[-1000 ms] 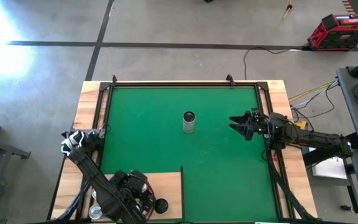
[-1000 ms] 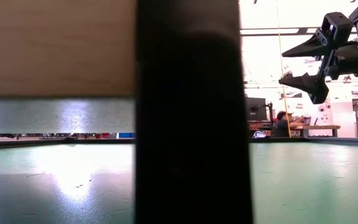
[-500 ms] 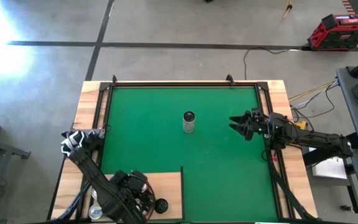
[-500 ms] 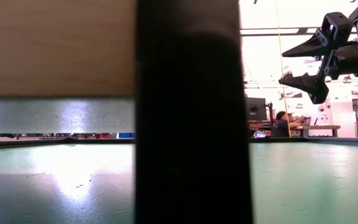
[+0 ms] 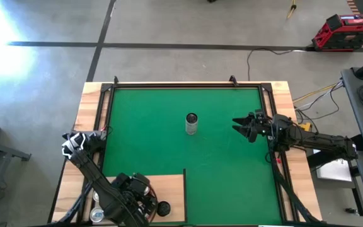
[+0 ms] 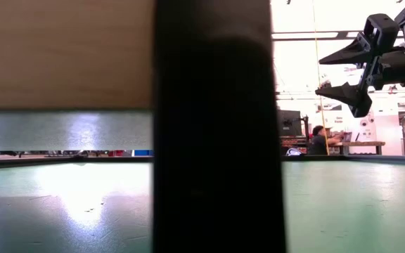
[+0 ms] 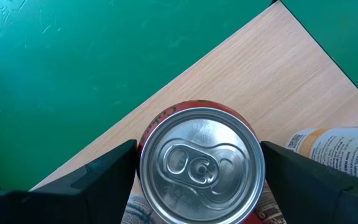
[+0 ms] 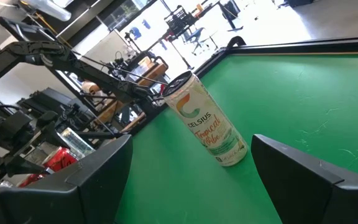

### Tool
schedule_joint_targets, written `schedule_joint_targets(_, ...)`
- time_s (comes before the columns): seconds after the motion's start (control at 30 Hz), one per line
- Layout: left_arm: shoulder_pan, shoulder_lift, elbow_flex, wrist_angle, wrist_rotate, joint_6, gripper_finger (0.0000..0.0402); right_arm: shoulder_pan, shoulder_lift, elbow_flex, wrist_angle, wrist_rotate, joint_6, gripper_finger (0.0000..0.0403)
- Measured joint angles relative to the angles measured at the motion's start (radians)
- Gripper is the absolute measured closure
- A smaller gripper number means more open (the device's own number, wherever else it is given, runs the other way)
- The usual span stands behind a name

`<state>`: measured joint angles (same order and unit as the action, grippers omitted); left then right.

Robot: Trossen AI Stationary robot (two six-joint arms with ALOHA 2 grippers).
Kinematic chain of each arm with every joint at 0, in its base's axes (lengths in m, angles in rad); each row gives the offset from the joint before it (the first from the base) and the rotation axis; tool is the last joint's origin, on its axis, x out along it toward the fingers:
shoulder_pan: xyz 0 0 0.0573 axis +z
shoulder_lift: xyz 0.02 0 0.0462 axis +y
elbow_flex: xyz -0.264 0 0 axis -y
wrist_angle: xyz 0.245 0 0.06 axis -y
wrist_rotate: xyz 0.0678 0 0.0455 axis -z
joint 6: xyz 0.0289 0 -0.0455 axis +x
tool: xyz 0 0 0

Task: Place canned beverage on shelf
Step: Put the red soda can on the shelf align with other the red soda can, then put the white and yellow soda can on the shelf align with the other white and yellow soda can

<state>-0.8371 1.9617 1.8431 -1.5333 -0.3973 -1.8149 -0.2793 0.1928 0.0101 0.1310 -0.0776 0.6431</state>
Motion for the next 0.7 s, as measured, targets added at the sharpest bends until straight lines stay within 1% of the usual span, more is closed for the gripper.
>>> schedule_joint_targets(0.33,0.0,0.0,0.0,0.001,0.007,0.014,0.0085,0.0,0.0,0.0,0.0,0.0,0.0,0.0085)
schedule_joint_targets(0.57,0.001,0.0,0.0,0.0,0.003,0.023,0.0051,0.0,0.0,0.0,0.0,0.0,0.0,0.0085)
schedule_joint_targets(0.7,0.003,0.0,0.025,-0.009,-0.003,0.031,0.0041,0.0,0.0,0.0,0.0,0.0,0.0,0.0085)
